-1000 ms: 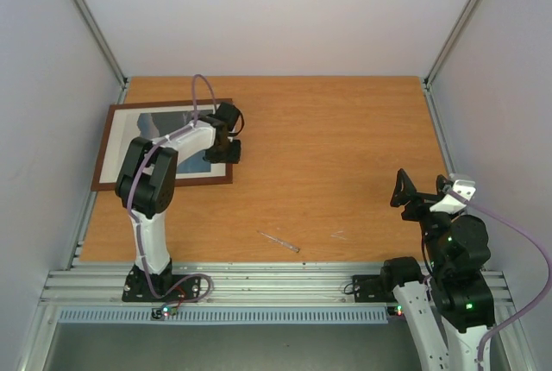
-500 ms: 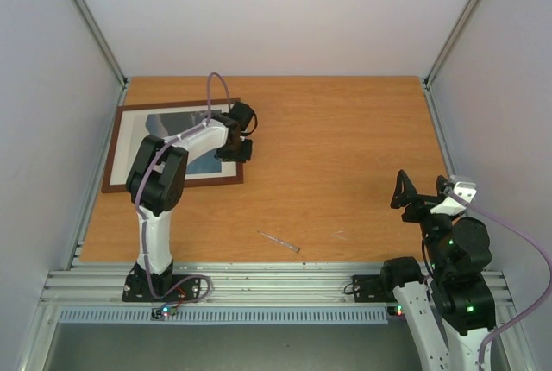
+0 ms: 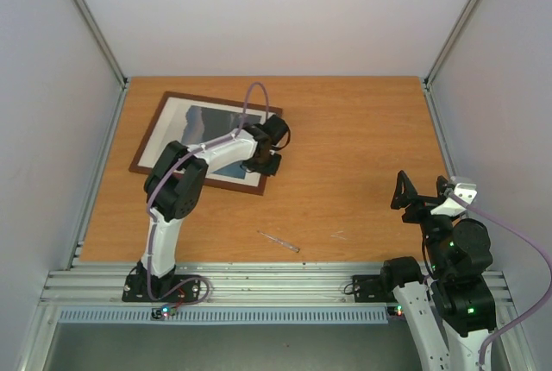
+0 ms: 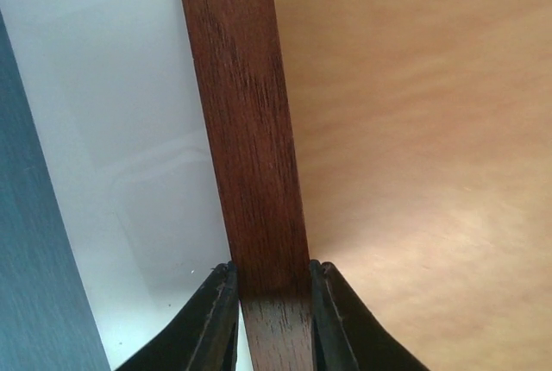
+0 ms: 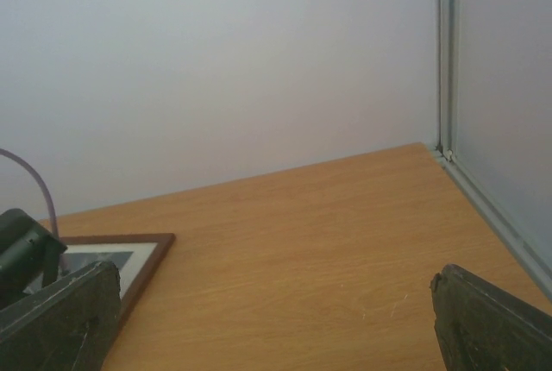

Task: Take the photo out of the frame
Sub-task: Adjust the photo frame at the center of the board.

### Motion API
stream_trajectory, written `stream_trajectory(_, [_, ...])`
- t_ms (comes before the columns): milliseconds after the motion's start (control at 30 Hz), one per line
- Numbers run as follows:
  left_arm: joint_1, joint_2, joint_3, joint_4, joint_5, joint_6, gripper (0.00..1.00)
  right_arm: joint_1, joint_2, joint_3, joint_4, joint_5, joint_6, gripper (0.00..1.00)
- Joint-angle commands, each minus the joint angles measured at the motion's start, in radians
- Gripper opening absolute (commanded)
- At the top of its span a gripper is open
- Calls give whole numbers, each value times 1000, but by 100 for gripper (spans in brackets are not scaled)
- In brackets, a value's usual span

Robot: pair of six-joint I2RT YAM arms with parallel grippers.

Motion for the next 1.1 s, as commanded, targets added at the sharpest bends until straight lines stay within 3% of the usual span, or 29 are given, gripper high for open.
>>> stream_trajectory(0, [-88, 9, 47, 19, 43, 117, 12, 8, -8, -3, 11, 8, -8, 98])
stream_trajectory(400, [-236, -10, 49, 66, 62, 251, 10, 8, 2, 0, 5, 6, -8, 99])
stream_trajectory(667, [-271, -106, -83, 121, 66, 304, 8, 8, 19, 3, 5, 0, -5, 98])
stream_trajectory(833, [-271, -191, -148, 152, -28, 273, 21, 8, 31, 3, 5, -11, -5, 98])
stream_trajectory(1000, [-269, -290, -205, 151, -181, 113, 51, 9, 34, 3, 2, -26, -5, 98])
stream_trajectory(1067, [-264, -328, -237, 158, -188, 45, 55, 8, 33, 2, 3, -29, -6, 98])
